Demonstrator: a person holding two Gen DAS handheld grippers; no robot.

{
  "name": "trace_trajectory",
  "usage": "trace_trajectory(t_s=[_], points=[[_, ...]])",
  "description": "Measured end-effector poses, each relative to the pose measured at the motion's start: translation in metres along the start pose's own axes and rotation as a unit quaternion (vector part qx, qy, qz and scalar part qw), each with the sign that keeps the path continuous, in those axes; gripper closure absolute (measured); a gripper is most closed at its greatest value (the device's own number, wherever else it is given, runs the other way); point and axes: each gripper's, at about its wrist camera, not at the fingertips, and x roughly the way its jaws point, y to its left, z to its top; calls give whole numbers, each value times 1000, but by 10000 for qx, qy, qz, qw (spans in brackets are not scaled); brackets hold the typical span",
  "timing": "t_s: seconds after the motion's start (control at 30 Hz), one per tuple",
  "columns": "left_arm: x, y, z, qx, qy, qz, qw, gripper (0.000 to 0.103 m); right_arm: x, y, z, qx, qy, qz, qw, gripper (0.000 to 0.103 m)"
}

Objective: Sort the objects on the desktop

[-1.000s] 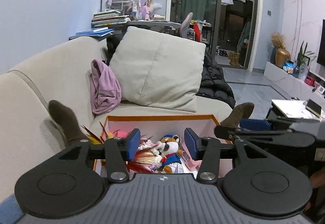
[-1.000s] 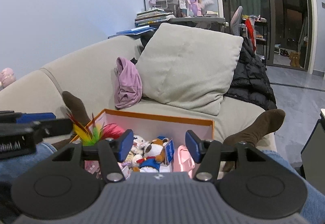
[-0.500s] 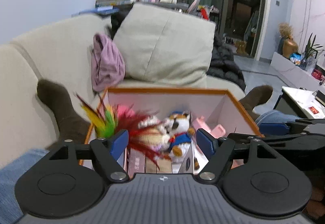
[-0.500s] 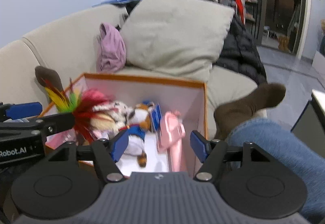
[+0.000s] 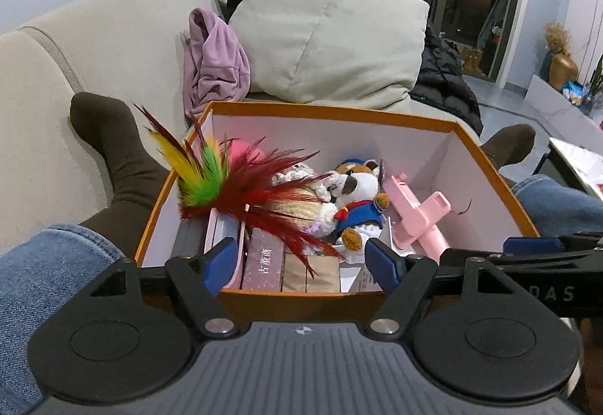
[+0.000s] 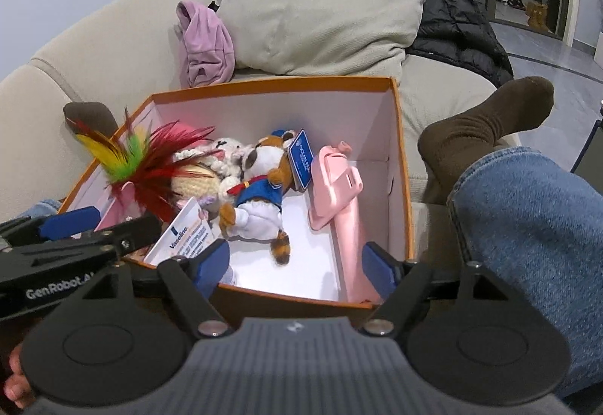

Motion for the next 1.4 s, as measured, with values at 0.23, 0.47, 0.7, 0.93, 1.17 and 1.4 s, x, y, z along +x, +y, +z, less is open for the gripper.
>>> trace_trajectory(t_s=[0.23,0.47,0.7,0.93,1.17,1.4], points=[[3,0,0,13,38,82,10000,16,-1,1,-3,-43,-155,-77,9998,23],[4,-1,0,25,42,109,9999,16,-1,3,-6,-75,-236,-106,9996,23],[4,0,0,45,69,114,9999,16,-1,2,-6,-92,-257,-112,9996,22],[5,1,0,52,85,94,9999,16,-2,2,-6,-88,-255,-112,9996,22],[5,1,0,54,91,89,9999,16,-2,3,-7,-85,-252,-96,9996,23],[5,1,0,54,95,91,9999,16,-2,3,-7,-83,-257,-100,9996,22]])
